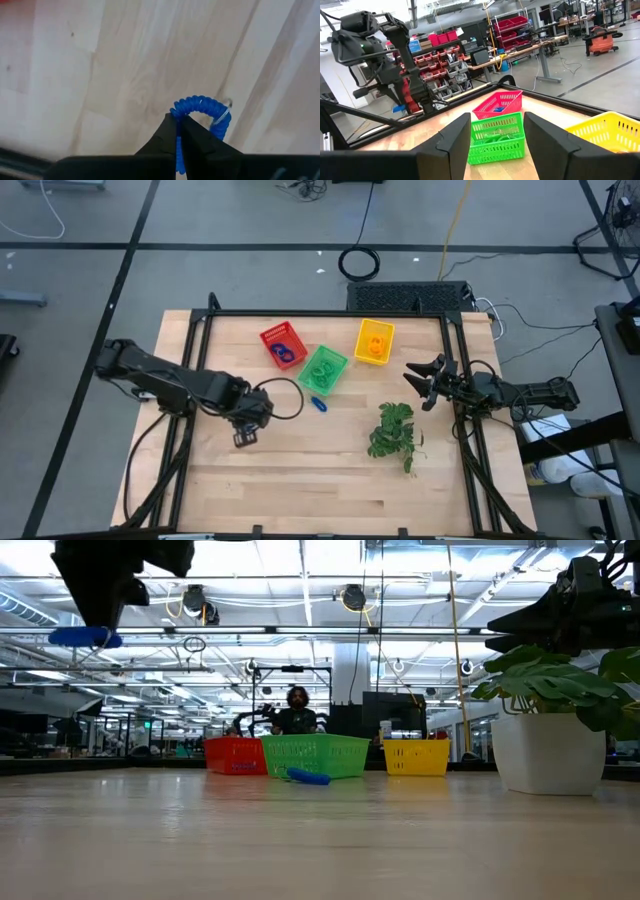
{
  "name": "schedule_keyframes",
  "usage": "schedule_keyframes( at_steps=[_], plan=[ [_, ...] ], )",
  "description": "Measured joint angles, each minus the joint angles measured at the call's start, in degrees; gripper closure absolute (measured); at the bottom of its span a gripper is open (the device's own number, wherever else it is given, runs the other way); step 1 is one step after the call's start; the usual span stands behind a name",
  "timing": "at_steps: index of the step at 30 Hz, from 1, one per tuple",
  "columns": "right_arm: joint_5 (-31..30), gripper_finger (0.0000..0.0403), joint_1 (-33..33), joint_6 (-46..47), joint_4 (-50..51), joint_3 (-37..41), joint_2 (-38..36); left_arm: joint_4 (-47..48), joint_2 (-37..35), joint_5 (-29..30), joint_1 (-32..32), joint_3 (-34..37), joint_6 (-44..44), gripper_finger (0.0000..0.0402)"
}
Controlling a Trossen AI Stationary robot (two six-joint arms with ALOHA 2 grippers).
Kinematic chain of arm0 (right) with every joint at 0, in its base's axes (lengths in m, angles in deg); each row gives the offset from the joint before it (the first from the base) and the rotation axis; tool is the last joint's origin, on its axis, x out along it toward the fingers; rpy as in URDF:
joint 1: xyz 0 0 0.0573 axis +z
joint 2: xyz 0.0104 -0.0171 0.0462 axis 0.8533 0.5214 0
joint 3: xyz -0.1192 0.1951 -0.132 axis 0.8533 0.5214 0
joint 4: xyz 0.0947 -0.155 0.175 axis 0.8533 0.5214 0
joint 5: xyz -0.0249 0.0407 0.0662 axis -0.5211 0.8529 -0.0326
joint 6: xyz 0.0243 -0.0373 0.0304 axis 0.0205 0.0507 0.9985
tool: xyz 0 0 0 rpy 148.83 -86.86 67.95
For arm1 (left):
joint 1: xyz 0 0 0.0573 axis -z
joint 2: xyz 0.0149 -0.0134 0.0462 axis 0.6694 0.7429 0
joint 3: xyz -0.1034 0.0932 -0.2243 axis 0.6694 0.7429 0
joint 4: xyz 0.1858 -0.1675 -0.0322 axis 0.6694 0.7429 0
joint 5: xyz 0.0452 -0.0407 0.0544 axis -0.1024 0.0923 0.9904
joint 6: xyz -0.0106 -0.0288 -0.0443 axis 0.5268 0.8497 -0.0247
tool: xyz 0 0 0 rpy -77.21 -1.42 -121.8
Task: Sort spring keychains
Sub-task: Put the blue spring keychain into the red bin
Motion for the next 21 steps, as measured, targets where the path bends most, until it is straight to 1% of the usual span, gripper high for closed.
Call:
schedule_keyframes(
  at_steps=[4,7,10,15,21],
  plan=[
    [-0.01,0.0232,0.01,0.00,0.01,-0.01,0.00,2.38,-0.58,-0.13,-2.38,-0.02,-5.00,0.0396],
    [-0.01,0.0232,-0.01,0.00,0.01,-0.01,0.01,4.16,-0.50,0.96,-6.62,-0.79,-9.48,0.0396],
    [0.00,0.0232,-0.01,0.00,0.01,-0.01,0.01,3.85,-0.55,2.30,-11.92,-2.50,-13.88,0.0396],
    [-0.01,0.0232,-0.01,0.00,-0.01,0.01,0.00,3.86,1.42,2.97,-20.60,-7.64,-20.49,0.0396],
    [-0.01,0.0232,0.01,0.00,0.01,-0.01,0.01,4.53,6.45,2.94,-30.44,-16.25,-27.56,0.0396]
  ],
)
